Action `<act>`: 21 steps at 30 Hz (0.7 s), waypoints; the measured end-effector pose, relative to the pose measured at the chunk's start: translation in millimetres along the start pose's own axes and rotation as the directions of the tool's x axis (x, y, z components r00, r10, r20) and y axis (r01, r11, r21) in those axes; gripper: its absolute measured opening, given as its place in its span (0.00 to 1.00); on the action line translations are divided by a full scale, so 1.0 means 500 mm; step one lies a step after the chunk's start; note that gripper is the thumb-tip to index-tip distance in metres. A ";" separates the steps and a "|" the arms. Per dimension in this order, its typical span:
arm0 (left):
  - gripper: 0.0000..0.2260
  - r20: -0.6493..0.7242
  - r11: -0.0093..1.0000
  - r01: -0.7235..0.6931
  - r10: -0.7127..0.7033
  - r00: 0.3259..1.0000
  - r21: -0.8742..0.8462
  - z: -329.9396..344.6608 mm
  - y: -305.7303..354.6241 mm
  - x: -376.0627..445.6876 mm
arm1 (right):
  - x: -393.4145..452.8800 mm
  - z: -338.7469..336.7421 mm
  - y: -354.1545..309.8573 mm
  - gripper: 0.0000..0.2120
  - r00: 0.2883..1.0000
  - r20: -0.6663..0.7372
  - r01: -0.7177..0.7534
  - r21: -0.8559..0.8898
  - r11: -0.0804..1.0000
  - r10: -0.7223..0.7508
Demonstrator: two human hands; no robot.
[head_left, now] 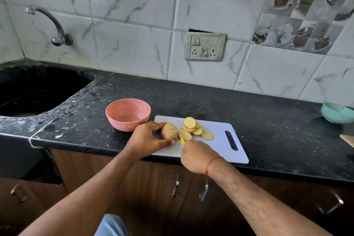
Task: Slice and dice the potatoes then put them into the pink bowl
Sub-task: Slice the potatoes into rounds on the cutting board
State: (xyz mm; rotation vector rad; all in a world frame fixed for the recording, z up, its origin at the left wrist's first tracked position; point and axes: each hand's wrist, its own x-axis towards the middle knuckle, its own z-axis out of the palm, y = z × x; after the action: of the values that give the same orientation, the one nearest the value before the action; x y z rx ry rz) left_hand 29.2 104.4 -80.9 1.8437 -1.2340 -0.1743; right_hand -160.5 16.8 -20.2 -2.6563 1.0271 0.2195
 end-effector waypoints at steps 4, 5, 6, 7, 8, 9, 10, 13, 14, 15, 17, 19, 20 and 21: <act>0.42 -0.005 1.000 0.006 -0.006 1.000 0.001 -0.001 -0.001 -0.005 | 0.021 -0.010 -0.008 0.09 1.000 -0.001 -0.005 -0.011 1.000 0.005; 0.41 -0.007 1.000 0.002 -0.002 1.000 0.007 0.000 -0.001 -0.004 | 0.027 -0.013 -0.010 0.09 1.000 0.001 0.003 -0.008 1.000 -0.003; 0.40 -0.009 1.000 0.001 -0.001 1.000 0.014 0.001 -0.002 -0.005 | 0.032 -0.015 -0.013 0.10 1.000 0.002 0.007 -0.019 1.000 -0.007; 0.39 -0.010 1.000 0.000 0.000 1.000 0.020 0.000 -0.004 -0.004 | 0.035 -0.017 -0.016 0.11 1.000 -0.001 0.010 -0.020 1.000 -0.010; 0.39 -0.006 1.000 -0.006 0.006 1.000 0.020 -0.001 -0.004 -0.003 | 0.035 -0.015 -0.015 0.12 1.000 -0.005 0.022 -0.019 1.000 -0.022; 0.39 0.000 1.000 -0.011 0.011 1.000 0.018 -0.001 -0.004 -0.002 | 0.031 -0.010 -0.012 0.13 1.000 -0.002 0.026 -0.025 0.999 -0.026; 0.40 0.003 1.000 -0.014 0.014 1.000 0.017 -0.002 -0.003 -0.002 | 0.024 -0.007 -0.010 0.13 1.000 0.009 0.019 -0.031 0.999 -0.019; 0.42 0.014 1.000 -0.008 0.008 1.000 0.022 -0.002 0.001 -0.004 | 0.012 0.000 -0.003 0.10 1.000 0.011 0.001 -0.023 1.000 -0.001; 0.42 0.008 1.000 -0.010 0.010 1.000 0.025 -0.001 0.002 -0.006 | 0.014 -0.004 -0.003 0.08 1.000 0.007 -0.002 -0.016 1.000 0.002; 0.41 0.000 1.000 -0.007 0.007 1.000 0.029 0.000 0.001 -0.007 | 0.020 -0.010 -0.004 0.08 1.000 -0.003 -0.009 -0.003 1.000 0.009; 0.39 -0.014 0.999 -0.008 0.008 1.000 0.045 0.002 0.000 -0.005 | 0.031 -0.021 -0.010 0.11 1.000 -0.011 -0.009 0.036 0.999 0.009; 0.38 -0.024 0.999 -0.001 0.003 1.000 0.050 0.002 0.000 -0.004 | 0.041 -0.019 -0.015 0.11 1.000 -0.014 -0.014 0.090 0.996 0.016; 0.39 -0.021 0.999 -0.001 0.002 1.000 0.048 0.002 -0.002 -0.003 | 0.045 -0.011 -0.012 0.12 0.999 -0.029 -0.015 0.095 0.995 0.018; 0.40 -0.012 0.999 -0.002 0.003 1.000 0.047 0.002 -0.002 -0.002 | 0.038 -0.006 -0.007 0.11 0.999 -0.030 -0.014 0.098 0.995 0.017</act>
State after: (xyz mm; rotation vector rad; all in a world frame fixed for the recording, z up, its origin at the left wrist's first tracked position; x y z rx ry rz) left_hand 28.7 104.7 -82.7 1.8807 -1.2411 -0.1336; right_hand -144.0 6.3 -21.1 -2.5721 1.0407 0.1277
